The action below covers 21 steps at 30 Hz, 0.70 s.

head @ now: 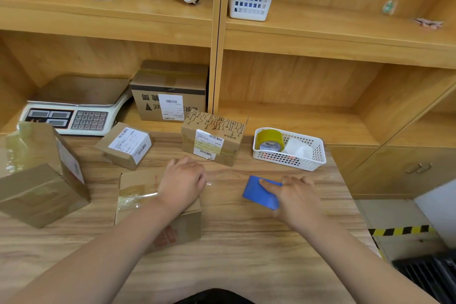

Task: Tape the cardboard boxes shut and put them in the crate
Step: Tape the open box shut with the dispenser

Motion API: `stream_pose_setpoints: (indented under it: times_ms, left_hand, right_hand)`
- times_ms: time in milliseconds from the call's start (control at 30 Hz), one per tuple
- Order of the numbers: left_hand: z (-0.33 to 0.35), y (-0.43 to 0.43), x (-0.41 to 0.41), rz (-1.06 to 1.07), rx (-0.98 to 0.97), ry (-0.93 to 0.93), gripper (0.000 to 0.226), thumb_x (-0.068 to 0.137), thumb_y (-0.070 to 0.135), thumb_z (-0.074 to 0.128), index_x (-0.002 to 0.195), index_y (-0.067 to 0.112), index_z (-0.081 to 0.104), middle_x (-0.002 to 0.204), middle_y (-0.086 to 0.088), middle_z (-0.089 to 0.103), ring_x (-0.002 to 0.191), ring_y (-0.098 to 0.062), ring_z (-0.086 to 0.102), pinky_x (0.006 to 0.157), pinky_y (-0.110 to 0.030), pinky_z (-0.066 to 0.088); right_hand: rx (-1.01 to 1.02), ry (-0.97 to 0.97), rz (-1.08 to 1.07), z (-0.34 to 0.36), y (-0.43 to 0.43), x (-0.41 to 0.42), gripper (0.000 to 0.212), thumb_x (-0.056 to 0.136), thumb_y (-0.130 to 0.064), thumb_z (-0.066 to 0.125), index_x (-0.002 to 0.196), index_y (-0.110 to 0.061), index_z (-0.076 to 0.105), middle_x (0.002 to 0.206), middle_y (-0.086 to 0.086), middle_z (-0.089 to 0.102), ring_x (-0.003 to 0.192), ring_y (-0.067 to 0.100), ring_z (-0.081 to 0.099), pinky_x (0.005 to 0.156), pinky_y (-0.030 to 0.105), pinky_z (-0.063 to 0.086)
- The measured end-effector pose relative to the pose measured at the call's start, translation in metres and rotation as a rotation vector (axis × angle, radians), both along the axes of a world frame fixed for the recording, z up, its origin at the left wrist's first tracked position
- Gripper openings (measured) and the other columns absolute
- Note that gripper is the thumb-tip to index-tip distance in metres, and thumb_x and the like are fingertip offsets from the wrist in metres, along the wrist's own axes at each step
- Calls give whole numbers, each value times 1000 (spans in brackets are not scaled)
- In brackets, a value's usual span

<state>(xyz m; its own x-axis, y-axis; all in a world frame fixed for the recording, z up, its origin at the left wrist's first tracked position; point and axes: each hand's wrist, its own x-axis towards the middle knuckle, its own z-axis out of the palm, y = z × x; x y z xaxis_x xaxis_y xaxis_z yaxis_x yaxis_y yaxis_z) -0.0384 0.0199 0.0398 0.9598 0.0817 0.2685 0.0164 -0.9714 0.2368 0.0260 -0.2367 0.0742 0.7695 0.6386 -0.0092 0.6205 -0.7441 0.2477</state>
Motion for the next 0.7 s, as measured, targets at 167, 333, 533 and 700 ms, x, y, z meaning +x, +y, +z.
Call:
stream_pose_setpoints:
  times_ms: [167, 333, 533, 700]
  left_hand:
    - [-2, 4, 0, -25, -116, -13, 30, 85, 30, 35, 71, 24, 61, 80, 15, 65, 90, -10, 48, 74, -24, 14]
    - [0, 9, -1, -10, -277, 50, 20, 89, 11, 50, 78, 21, 64, 88, 19, 60, 100, -5, 43, 82, -21, 16]
    - [2, 8, -4, 1, -249, 71, 18, 87, 8, 53, 84, 20, 66, 95, 17, 64, 102, -5, 43, 78, -23, 16]
    - [2, 8, -4, -4, -258, 86, 18, 86, 7, 54, 82, 22, 63, 96, 15, 65, 107, -8, 46, 80, -23, 17]
  right_hand:
    - [84, -77, -16, -50, -10, 8, 80, 31, -61, 88, 102, -27, 75, 60, 6, 54, 49, 23, 53, 60, 33, 38]
    - [79, -26, -84, -95, 9, -8, 81, 30, -11, 91, 109, -15, 73, 65, 18, 54, 53, 33, 52, 50, 38, 46]
    - [157, 78, -136, -132, 12, -17, 85, 16, -5, 88, 99, -21, 77, 61, 14, 55, 42, 32, 50, 45, 35, 48]
    - [394, -36, -97, -111, 44, -22, 19, 60, -28, 80, 77, -23, 74, 77, 9, 59, 68, 34, 56, 60, 39, 48]
